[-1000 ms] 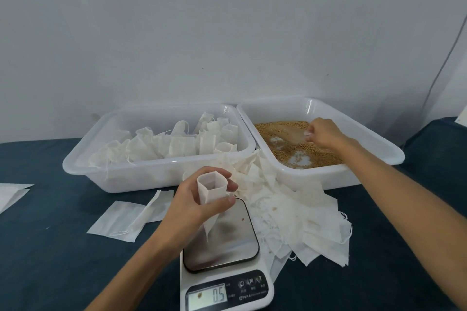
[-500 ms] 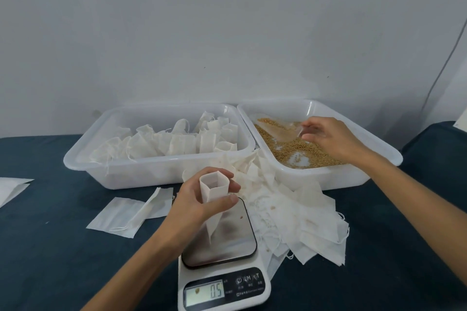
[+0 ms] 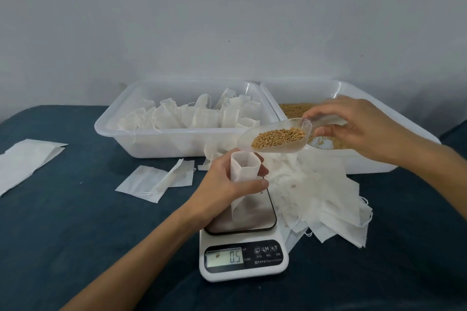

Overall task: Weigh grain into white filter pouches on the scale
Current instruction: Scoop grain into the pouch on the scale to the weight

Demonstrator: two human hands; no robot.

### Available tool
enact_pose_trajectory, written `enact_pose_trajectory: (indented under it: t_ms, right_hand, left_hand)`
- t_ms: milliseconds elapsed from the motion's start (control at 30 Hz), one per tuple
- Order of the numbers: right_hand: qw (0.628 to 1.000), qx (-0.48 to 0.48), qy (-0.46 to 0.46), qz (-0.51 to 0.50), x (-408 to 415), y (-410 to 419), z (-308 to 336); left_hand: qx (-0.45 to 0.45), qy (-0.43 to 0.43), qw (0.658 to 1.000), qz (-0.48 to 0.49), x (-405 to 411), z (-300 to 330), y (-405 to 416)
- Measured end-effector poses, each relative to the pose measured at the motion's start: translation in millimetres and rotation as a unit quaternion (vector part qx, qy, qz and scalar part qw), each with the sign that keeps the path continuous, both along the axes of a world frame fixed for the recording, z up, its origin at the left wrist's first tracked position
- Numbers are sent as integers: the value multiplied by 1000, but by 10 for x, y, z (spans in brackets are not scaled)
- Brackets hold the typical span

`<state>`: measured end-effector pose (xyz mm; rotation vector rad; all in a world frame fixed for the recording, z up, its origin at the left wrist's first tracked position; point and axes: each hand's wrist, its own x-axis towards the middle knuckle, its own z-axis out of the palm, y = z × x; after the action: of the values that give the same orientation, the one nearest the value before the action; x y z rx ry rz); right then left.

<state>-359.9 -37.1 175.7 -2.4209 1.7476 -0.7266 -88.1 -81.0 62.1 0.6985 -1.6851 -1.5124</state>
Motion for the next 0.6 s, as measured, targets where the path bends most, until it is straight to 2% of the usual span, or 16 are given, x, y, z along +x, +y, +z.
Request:
enact_pose_trajectory:
  t_ms: [167, 600]
  right_hand:
    - [998, -19, 64, -3, -12, -27, 68]
    - [983, -78, 161, -25, 59, -32, 166]
  left_hand:
    - [1, -12, 1000, 2, -18, -26, 12]
    - [12, 20, 1000, 3, -9, -24, -11]
